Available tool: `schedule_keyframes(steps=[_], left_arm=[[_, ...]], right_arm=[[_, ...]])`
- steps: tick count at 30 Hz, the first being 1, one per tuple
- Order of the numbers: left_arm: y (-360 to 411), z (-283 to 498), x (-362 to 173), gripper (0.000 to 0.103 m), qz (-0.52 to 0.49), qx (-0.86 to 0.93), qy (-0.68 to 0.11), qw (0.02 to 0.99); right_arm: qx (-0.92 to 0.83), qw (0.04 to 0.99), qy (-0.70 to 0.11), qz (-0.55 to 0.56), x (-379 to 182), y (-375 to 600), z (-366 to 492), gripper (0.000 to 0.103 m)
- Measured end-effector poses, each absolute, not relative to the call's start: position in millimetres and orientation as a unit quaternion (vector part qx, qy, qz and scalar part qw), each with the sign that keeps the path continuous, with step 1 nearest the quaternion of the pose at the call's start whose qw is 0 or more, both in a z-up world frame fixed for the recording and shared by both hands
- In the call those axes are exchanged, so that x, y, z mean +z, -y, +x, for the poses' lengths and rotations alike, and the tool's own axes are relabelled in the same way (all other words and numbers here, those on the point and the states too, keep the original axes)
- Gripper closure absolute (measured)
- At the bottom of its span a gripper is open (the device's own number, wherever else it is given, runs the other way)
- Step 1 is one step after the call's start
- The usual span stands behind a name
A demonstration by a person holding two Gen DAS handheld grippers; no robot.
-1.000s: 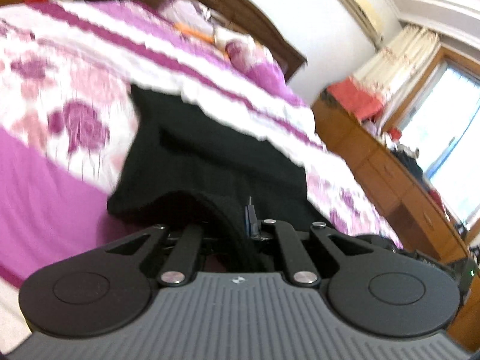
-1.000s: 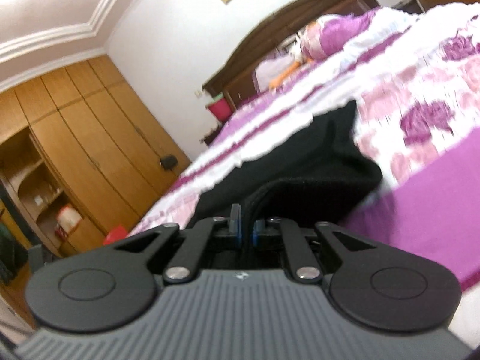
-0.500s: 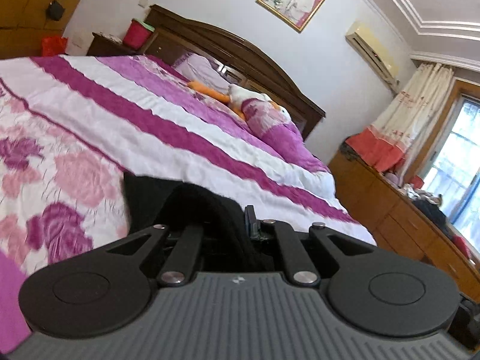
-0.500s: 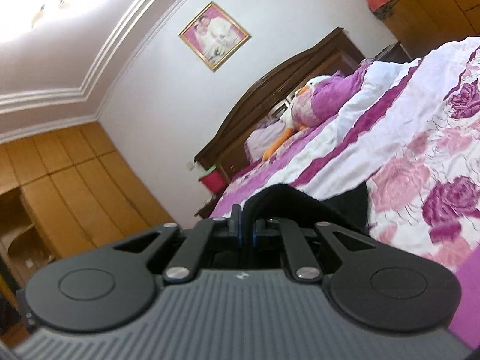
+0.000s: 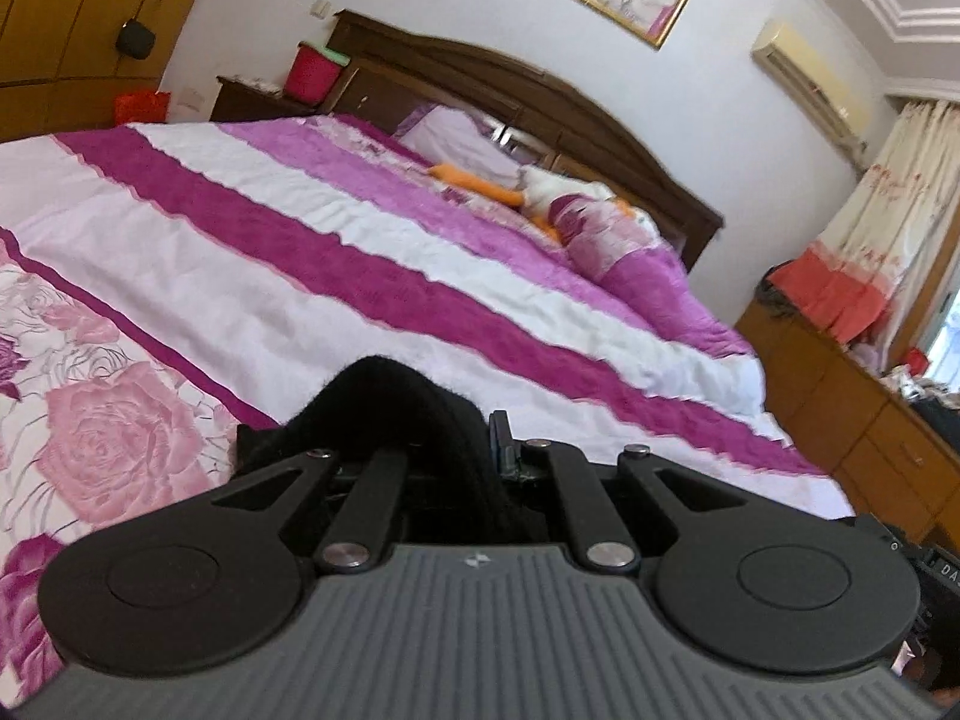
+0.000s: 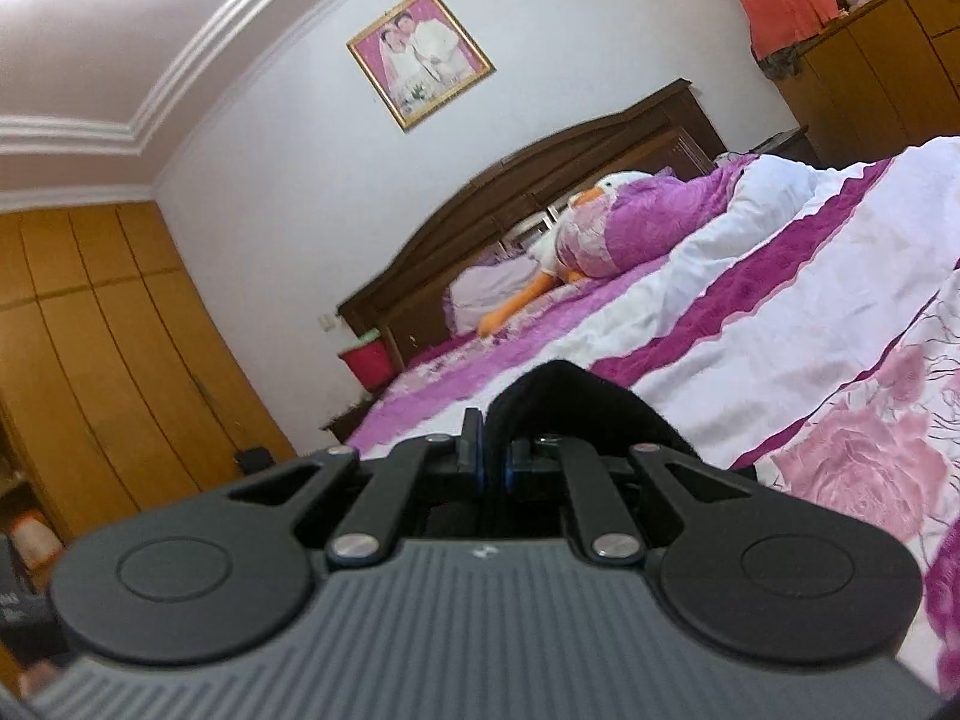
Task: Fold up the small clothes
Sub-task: 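Grasp the cardigan hem with both grippers and lift it, then fold the held hem toward the collar with both grippers and release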
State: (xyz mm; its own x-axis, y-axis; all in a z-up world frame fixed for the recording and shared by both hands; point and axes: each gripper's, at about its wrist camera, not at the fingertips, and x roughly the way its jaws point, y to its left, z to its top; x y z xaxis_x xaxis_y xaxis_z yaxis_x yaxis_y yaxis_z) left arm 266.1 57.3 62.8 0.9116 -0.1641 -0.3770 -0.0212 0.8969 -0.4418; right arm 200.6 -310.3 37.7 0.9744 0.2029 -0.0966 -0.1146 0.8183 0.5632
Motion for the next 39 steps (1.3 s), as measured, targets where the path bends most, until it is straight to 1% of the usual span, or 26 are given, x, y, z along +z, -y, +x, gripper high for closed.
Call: schedule_keyframes(steps=[7, 11, 14, 16, 20, 22, 23, 24, 25, 26, 27, 31, 34, 36, 39], left_arm=[[-47, 326, 15, 0.096, -0.187, -0.013, -0.260, 0.947], [-46, 344, -14, 0.095, -0.171, -0.006, -0.285, 0.943], [-47, 353, -33, 0.095, -0.168, -0.007, -0.304, 0.938], [-49, 354, -39, 0.095, -0.169, -0.009, -0.304, 0.938], [-52, 345, -36, 0.093, -0.169, -0.021, -0.303, 0.938], [-54, 335, -30, 0.086, -0.173, -0.033, -0.303, 0.937], [-56, 326, -25, 0.079, -0.173, -0.039, -0.301, 0.937], [-56, 319, -22, 0.071, -0.173, -0.043, -0.300, 0.937], [-57, 312, -19, 0.067, -0.172, -0.048, -0.298, 0.938], [-58, 303, -16, 0.061, -0.169, -0.056, -0.296, 0.938], [-59, 296, -15, 0.058, -0.166, -0.063, -0.295, 0.939], [-54, 270, -12, 0.058, -0.129, -0.088, -0.295, 0.943], [-45, 262, -16, 0.058, -0.095, -0.106, -0.295, 0.945], [-39, 263, -21, 0.058, -0.070, -0.109, -0.293, 0.947], [-34, 277, -22, 0.058, -0.069, -0.108, -0.291, 0.948]], right_arm=[[0.049, 0.954, -0.123, 0.268, -2, 302, 245, 0.094], [0.025, 0.956, -0.158, 0.247, -24, 301, 261, 0.094], [0.011, 0.947, -0.191, 0.256, -38, 304, 269, 0.093], [0.009, 0.939, -0.211, 0.271, -46, 307, 273, 0.093], [0.015, 0.934, -0.225, 0.278, -45, 309, 272, 0.092], [0.019, 0.933, -0.231, 0.275, -41, 308, 266, 0.090], [0.022, 0.933, -0.233, 0.273, -39, 308, 263, 0.089], [0.029, 0.934, -0.235, 0.269, -35, 309, 256, 0.086], [0.037, 0.934, -0.238, 0.263, -33, 310, 254, 0.086], [0.044, 0.934, -0.242, 0.259, -30, 312, 252, 0.086], [0.052, 0.934, -0.244, 0.255, -27, 313, 247, 0.085], [0.082, 0.936, -0.257, 0.227, -21, 315, 227, 0.085], [0.099, 0.945, -0.258, 0.173, -20, 308, 212, 0.085], [0.105, 0.952, -0.262, 0.120, -23, 299, 208, 0.086], [0.102, 0.954, -0.269, 0.079, -26, 288, 218, 0.086]])
